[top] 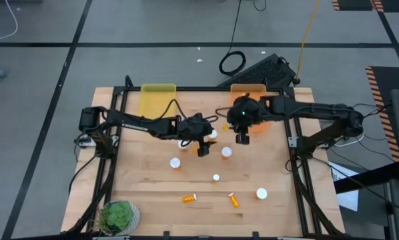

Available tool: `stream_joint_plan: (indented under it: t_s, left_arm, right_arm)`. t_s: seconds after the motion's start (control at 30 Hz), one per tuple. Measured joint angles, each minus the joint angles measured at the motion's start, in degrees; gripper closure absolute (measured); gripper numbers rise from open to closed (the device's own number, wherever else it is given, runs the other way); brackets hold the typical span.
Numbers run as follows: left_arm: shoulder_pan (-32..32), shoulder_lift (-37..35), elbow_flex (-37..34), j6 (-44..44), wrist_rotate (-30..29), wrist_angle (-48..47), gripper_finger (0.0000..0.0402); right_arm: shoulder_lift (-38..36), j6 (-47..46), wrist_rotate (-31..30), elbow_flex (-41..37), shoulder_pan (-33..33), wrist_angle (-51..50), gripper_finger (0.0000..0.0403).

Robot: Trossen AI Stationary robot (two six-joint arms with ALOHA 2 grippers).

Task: Pick and place medicine bottles into bin by pill shape (circle, oval)
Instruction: Put the small orange pill bottle into the orange bin

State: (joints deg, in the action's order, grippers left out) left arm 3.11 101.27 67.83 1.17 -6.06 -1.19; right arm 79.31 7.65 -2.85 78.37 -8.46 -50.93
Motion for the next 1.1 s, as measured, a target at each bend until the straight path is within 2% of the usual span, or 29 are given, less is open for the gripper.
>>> stream_joint_plan:
  t_s: [0.27,0.6,0.8,1.0,1.1]
  left_arm:
    - [4.0,-4.9,0.0,-4.0,0.3,-6.6,0.0137]
    - [6.0,-7.7,0.0,-9.4,0.6,-7.3,0.0147]
    - [7.1,-7.5,0.0,-11.6,0.6,-7.3,0.0147]
    - [8.1,-7.5,0.0,-12.3,0.6,-4.5,0.0147]
    - [8.6,-7.5,0.0,-13.1,0.6,-4.4,0.0147]
  right_arm:
    - [0.0,2.6,0.0,0.0,-11.7,-1.4,0.0282]
    - [0.6,7.2,0.0,0.0,-31.0,0.2,0.0282]
    - [6.4,10.1,0.2,0.0,-40.9,0.6,0.0282]
    - [14.2,13.0,4.4,0.0,-46.2,0.6,0.0282]
    - [17.0,13.8,4.5,0.0,-47.5,0.5,0.0282]
